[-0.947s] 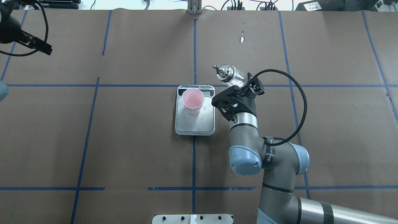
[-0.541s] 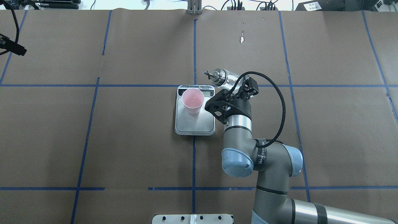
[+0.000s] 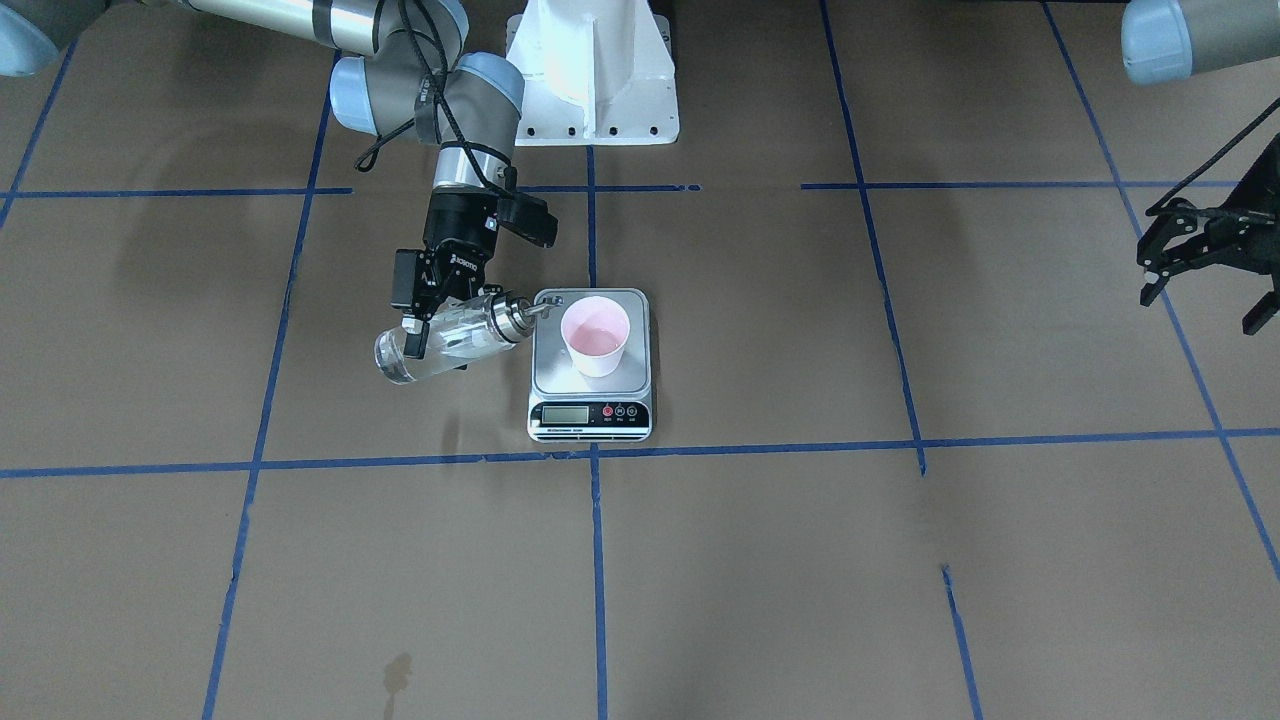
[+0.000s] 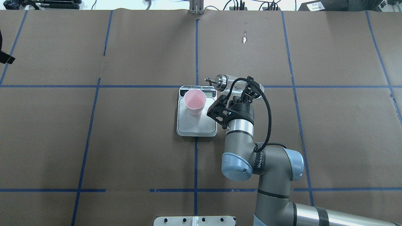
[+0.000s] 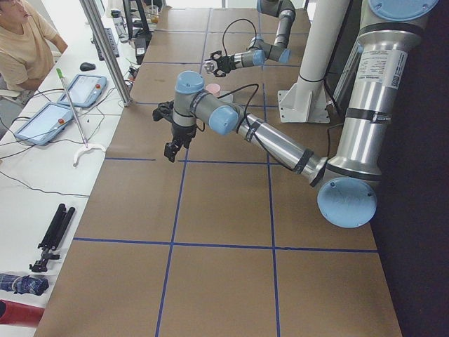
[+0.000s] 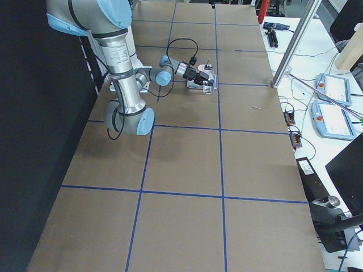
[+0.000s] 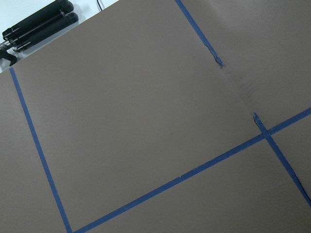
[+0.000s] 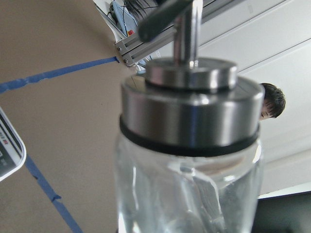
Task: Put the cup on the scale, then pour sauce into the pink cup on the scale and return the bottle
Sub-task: 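Bring the bottle spout over the pink cup with the right gripper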
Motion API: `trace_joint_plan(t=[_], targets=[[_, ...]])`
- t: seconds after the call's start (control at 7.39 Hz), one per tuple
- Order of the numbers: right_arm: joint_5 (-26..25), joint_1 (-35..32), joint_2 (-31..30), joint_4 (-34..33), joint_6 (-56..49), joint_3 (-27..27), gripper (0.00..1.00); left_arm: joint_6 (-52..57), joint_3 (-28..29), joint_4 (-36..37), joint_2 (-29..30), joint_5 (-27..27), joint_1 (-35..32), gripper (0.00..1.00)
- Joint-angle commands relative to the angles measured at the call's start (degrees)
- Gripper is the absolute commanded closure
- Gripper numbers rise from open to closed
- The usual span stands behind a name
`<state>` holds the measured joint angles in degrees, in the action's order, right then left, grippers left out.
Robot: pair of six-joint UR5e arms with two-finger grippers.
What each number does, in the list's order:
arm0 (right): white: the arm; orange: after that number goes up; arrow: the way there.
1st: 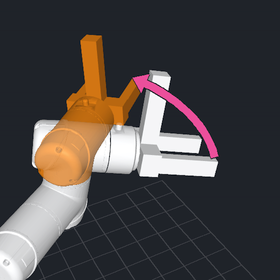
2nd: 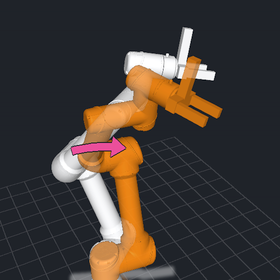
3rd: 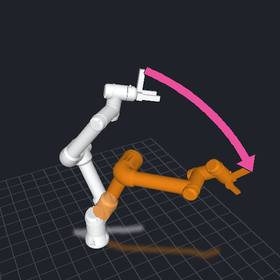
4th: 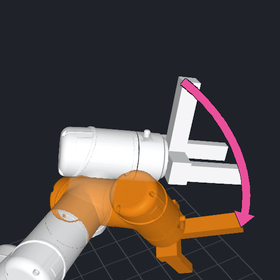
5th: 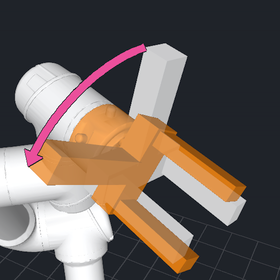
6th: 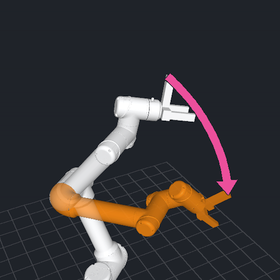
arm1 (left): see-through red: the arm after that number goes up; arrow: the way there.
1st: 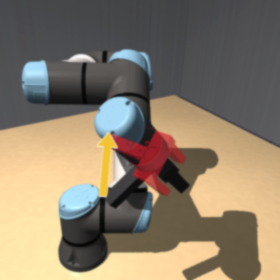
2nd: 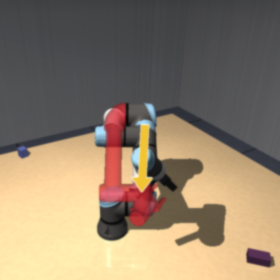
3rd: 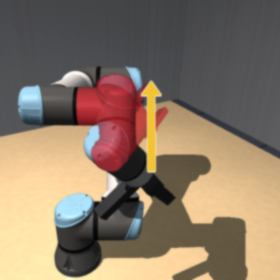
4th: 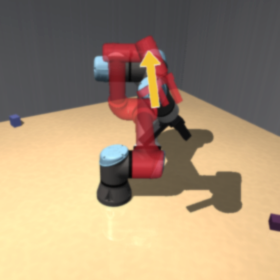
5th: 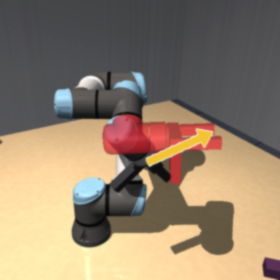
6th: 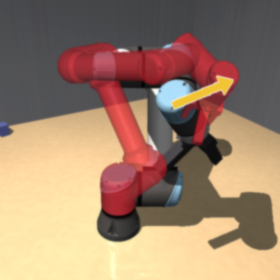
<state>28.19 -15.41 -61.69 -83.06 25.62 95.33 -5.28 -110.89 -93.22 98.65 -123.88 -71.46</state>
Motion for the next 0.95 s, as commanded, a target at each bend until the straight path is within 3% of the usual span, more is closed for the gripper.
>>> trace_joint_plan(t=[0.0,0.81], targets=[[-2.42,0.81,0.08,-2.62,-2.32,-0.14,1.0,0.36,-0.73,0.23,-0.83,-2.33,-0.35,0.09],[-5.24,1.26,0.69,-9.82,-2.51,-0.32,1.0,-0.43,-1.7,0.32,-0.92,-2.07,-0.35,0.04]])
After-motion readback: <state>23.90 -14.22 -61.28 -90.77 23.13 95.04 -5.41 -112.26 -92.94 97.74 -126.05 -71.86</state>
